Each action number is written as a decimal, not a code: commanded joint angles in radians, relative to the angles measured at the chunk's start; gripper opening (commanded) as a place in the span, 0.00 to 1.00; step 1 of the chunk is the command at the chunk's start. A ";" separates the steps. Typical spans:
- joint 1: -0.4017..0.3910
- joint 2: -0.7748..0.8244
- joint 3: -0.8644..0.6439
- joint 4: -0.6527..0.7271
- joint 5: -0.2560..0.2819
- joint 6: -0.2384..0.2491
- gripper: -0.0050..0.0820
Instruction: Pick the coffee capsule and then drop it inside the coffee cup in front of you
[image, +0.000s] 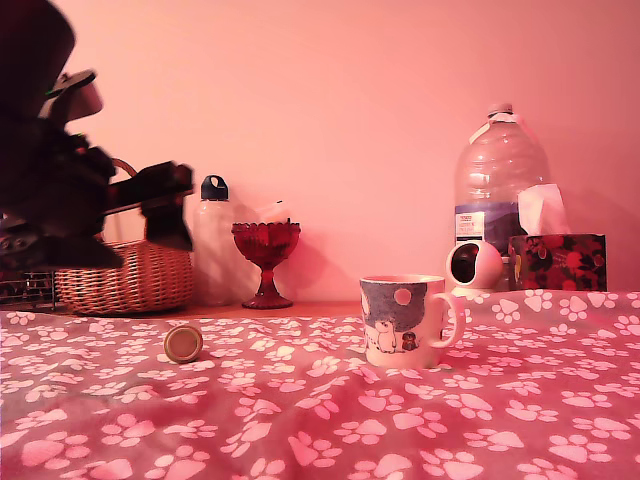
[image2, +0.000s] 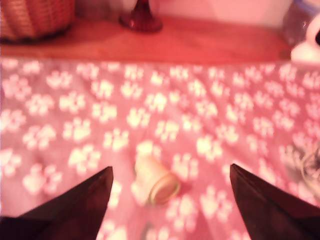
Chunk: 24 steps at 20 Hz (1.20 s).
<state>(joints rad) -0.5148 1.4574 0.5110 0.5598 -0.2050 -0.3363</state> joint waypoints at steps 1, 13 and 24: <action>-0.023 0.040 -0.010 0.023 -0.023 -0.005 0.83; -0.050 0.254 -0.009 0.216 -0.047 -0.042 0.83; -0.050 0.258 -0.006 0.233 -0.072 -0.057 0.83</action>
<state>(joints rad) -0.5613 1.7046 0.5114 0.7853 -0.2794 -0.3851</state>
